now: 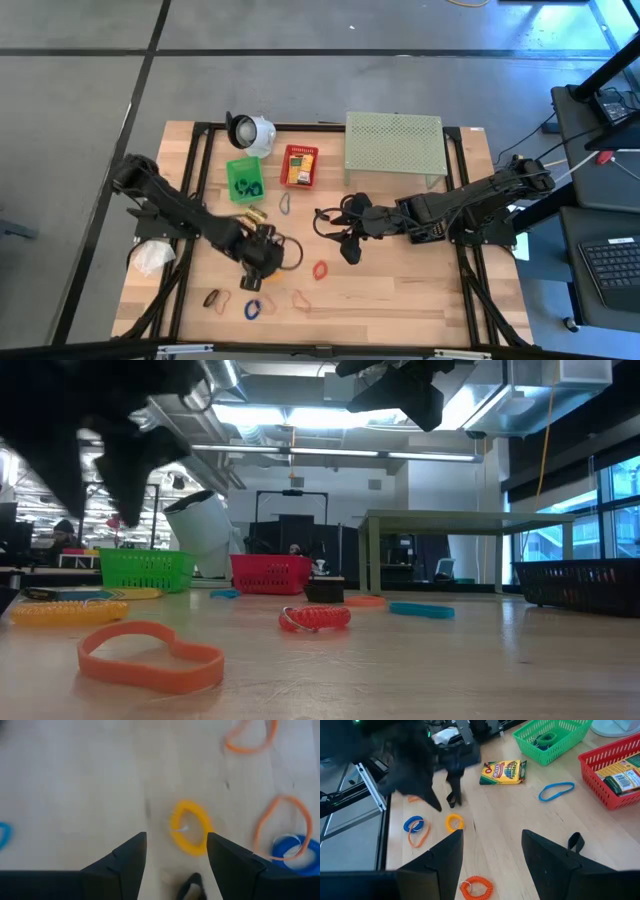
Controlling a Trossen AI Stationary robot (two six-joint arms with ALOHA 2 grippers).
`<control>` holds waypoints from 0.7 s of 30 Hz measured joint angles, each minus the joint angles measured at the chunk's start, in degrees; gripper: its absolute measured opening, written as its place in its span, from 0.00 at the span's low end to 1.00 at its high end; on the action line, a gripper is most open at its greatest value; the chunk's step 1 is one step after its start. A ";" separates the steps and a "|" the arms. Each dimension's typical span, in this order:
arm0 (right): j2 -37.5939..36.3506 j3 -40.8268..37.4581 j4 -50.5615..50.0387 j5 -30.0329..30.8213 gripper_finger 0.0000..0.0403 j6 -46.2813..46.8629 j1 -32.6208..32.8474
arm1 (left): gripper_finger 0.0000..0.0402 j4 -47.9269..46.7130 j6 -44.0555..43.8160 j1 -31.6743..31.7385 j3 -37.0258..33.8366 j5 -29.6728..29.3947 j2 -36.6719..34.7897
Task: Pick & Place Office Desk Supplies
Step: Put the yellow spring keychain into the green basket
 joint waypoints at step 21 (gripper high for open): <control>0.00 -0.01 0.33 0.00 0.51 -0.28 1.49 | 0.51 -6.48 4.85 -4.13 12.02 -3.65 19.61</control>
